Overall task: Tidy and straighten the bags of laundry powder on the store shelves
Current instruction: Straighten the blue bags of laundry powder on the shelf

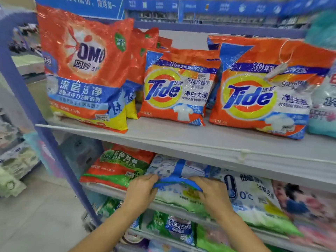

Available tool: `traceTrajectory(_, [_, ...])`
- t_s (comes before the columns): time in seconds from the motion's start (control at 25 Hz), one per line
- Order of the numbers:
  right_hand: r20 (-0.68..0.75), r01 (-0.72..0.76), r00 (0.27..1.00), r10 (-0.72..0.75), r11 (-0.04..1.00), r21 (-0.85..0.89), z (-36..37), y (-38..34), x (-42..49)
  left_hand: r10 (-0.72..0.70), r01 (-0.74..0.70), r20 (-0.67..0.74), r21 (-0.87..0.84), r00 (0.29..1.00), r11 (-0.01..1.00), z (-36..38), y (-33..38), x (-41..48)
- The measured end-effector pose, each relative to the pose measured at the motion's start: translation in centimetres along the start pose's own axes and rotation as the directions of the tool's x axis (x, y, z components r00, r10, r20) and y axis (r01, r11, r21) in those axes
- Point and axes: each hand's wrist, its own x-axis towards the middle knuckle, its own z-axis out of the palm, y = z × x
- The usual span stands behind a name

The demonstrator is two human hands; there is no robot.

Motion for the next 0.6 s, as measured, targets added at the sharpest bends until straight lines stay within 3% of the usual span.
traceTrajectory(0.2, [-0.215,0.001,0.977,-0.005,1.0,-0.019,-5.0,-0.8,0.8,0.126,-0.105,-0.297,0.087,0.947,0.991,-5.2,3.5,3.1])
traceTrajectory(0.4, [-0.263,-0.046,0.962,0.066,0.996,0.081,-9.2,-2.1,-0.5,0.188,-0.199,-0.369,0.008,0.91,0.98,-9.1,7.2,2.9])
traceTrajectory(0.52, [-0.342,-0.017,0.935,0.09,0.978,0.209,-13.8,-3.2,-0.9,0.09,-0.232,-0.495,-0.232,0.864,0.945,-11.9,10.4,2.4])
traceTrajectory(0.6, [-0.367,0.043,0.928,0.062,0.961,0.273,-17.8,-4.3,-0.9,-0.044,-0.286,-0.547,-0.501,0.836,0.817,-13.5,13.6,2.3])
